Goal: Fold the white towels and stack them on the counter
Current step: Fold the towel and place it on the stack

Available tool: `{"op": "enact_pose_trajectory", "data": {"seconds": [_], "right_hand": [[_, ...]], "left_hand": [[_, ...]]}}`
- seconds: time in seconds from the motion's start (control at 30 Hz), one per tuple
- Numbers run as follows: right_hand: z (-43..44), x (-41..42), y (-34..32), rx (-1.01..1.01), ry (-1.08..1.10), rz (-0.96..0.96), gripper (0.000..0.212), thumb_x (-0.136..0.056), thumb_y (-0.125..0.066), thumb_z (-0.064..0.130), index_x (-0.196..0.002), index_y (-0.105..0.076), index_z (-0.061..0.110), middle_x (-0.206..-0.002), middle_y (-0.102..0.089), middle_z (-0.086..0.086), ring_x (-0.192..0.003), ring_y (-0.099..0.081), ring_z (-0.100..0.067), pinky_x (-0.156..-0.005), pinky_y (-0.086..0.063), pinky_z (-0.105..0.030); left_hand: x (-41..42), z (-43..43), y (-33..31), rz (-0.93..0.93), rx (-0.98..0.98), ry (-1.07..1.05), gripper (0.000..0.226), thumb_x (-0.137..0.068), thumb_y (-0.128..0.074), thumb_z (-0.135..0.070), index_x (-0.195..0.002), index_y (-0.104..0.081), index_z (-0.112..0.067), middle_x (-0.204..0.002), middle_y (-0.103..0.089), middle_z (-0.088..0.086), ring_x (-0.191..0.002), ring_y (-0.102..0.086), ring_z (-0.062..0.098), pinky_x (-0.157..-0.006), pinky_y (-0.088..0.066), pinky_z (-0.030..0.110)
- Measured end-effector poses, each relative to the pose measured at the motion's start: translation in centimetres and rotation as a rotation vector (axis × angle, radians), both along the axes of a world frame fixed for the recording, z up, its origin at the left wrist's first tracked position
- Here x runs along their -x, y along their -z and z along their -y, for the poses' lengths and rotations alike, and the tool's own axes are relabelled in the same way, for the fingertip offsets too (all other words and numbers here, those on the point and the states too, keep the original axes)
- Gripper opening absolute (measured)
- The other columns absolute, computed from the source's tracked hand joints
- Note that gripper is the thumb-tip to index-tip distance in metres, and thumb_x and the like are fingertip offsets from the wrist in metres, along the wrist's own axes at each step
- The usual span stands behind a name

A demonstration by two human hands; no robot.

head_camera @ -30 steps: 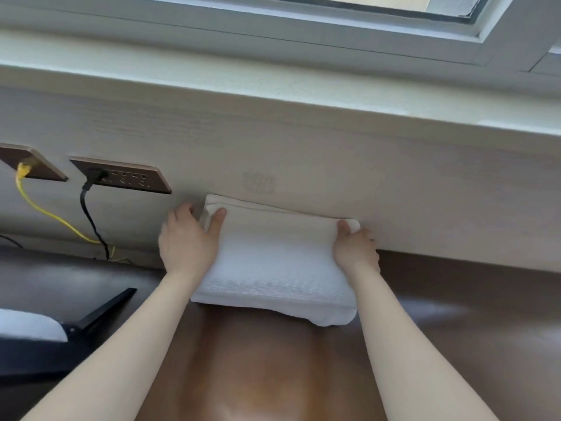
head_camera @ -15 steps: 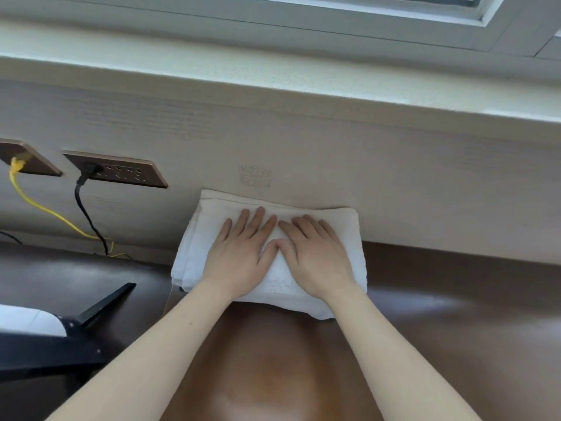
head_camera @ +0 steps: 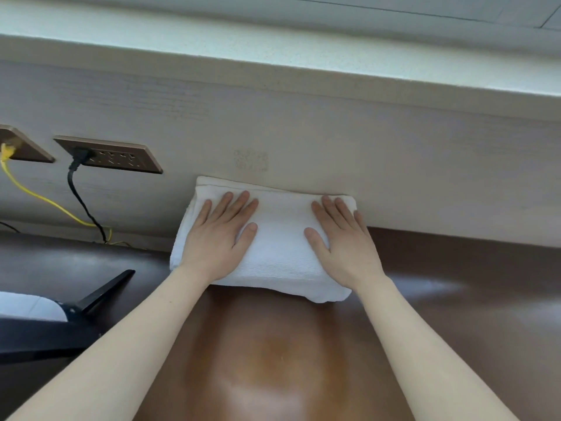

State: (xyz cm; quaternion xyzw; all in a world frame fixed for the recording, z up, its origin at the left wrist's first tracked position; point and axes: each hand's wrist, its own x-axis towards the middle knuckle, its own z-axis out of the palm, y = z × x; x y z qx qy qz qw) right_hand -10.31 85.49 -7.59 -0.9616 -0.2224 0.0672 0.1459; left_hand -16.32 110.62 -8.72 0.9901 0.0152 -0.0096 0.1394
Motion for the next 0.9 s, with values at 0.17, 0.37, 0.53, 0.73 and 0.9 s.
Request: {"op": "enact_pose_trajectory", "data": {"seconds": [0.17, 0.37, 0.53, 0.73, 0.9], "right_hand": [[0.3, 0.7, 0.7, -0.117, 0.029, -0.025, 0.07, -0.094, -0.016, 0.068, -0.155, -0.022, 0.034, -0.163, -0.008, 0.019, -0.149, 0.006, 0.001, -0.116, -0.028, -0.036], [0.3, 1.6, 0.3, -0.138, 0.068, -0.06, 0.066, -0.094, -0.022, 0.067, -0.154, -0.018, 0.039, -0.162, -0.003, 0.025, -0.145, 0.012, 0.008, -0.098, -0.049, -0.044], [0.9, 3.2, 1.1, -0.132, 0.075, -0.015, 0.065, -0.092, -0.026, 0.067, -0.151, -0.024, 0.04, -0.16, -0.014, 0.025, -0.146, 0.004, 0.008, -0.086, -0.055, -0.038], [0.9, 0.7, 1.0, -0.125, 0.039, -0.053, 0.064, -0.093, -0.026, 0.067, -0.152, -0.022, 0.041, -0.16, -0.012, 0.024, -0.147, 0.003, 0.006, -0.099, -0.046, -0.036], [1.2, -0.2, 0.7, -0.112, 0.02, -0.109, 0.067, -0.091, -0.021, 0.07, -0.153, -0.019, 0.043, -0.16, -0.009, 0.026, -0.146, 0.007, 0.008, -0.1, -0.043, -0.036]], "left_hand": [[0.8, -0.4, 0.6, 0.024, 0.015, -0.011, 0.059, -0.101, -0.008, -0.052, -0.156, -0.025, -0.037, -0.163, -0.015, -0.015, -0.152, -0.006, 0.008, -0.124, 0.001, 0.036], [0.7, -0.5, 0.5, -0.035, 0.049, 0.022, 0.06, -0.1, -0.007, -0.053, -0.156, -0.021, -0.039, -0.164, -0.014, -0.016, -0.152, -0.005, 0.006, -0.124, 0.002, 0.035], [2.7, 0.0, 0.7, -0.029, 0.051, 0.04, 0.058, -0.101, -0.01, -0.053, -0.155, -0.025, -0.04, -0.162, -0.017, -0.017, -0.152, -0.009, 0.008, -0.124, -0.002, 0.036], [0.3, 0.0, 0.1, -0.094, 0.024, 0.014, 0.061, -0.098, -0.004, -0.058, -0.156, -0.015, -0.044, -0.164, -0.009, -0.019, -0.152, 0.0, 0.004, -0.123, 0.005, 0.034], [-0.3, -0.3, 0.0, -0.126, 0.034, -0.012, 0.062, -0.098, -0.014, -0.061, -0.157, -0.013, -0.041, -0.165, -0.005, -0.02, -0.152, 0.006, 0.004, -0.123, 0.008, 0.035]]}}
